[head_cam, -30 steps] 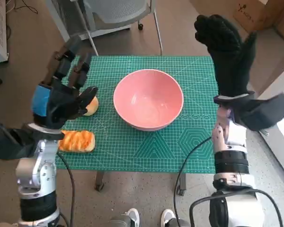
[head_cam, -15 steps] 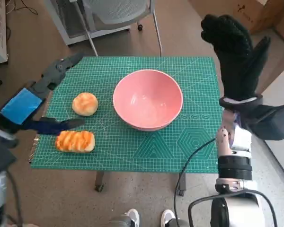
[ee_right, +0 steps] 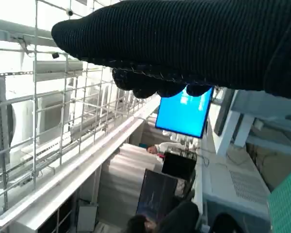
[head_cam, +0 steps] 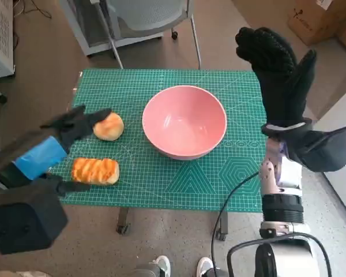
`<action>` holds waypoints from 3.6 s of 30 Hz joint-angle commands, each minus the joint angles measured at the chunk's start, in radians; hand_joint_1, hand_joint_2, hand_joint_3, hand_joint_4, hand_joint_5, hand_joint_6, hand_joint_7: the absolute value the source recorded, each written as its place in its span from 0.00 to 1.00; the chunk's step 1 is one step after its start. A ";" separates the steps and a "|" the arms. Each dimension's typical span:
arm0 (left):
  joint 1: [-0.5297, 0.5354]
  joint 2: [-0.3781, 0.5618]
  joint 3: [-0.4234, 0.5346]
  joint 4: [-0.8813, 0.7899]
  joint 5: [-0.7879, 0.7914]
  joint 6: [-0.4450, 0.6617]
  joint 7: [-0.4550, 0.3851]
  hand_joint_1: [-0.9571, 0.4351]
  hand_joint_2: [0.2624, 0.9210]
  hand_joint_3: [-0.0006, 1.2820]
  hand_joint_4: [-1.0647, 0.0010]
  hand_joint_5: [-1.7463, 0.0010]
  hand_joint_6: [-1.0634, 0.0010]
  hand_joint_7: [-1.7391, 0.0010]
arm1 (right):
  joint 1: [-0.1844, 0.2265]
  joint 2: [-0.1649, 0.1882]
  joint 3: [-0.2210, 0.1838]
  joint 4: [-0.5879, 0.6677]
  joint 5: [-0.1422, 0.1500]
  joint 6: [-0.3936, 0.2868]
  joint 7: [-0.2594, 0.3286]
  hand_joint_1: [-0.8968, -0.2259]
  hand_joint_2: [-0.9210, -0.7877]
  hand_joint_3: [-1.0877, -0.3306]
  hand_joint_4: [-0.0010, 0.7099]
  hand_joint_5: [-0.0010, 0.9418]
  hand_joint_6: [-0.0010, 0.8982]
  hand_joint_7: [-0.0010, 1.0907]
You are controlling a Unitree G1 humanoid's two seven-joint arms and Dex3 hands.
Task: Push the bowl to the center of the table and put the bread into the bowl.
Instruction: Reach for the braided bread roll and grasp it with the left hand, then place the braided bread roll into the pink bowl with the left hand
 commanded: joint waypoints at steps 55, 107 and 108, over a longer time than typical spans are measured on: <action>-0.181 -0.271 -0.492 0.723 0.524 -0.148 0.044 0.67 0.69 0.03 0.83 1.00 0.64 0.99 | 0.040 -0.014 -0.030 0.013 0.058 0.053 0.084 0.36 0.00 0.76 0.34 0.01 0.47 0.02; -0.180 -0.380 -0.512 1.055 0.690 -0.441 0.161 0.70 0.98 0.08 0.38 0.26 0.39 0.41 | 0.063 -0.016 -0.019 -0.039 0.048 0.064 0.076 0.39 0.00 0.74 0.33 0.00 0.46 0.01; -0.175 -0.375 -0.504 1.030 0.689 -0.438 0.150 0.70 0.98 0.08 0.38 0.26 0.39 0.40 | 0.062 -0.016 -0.019 -0.037 0.049 0.064 0.077 0.39 0.00 0.74 0.33 0.00 0.46 0.01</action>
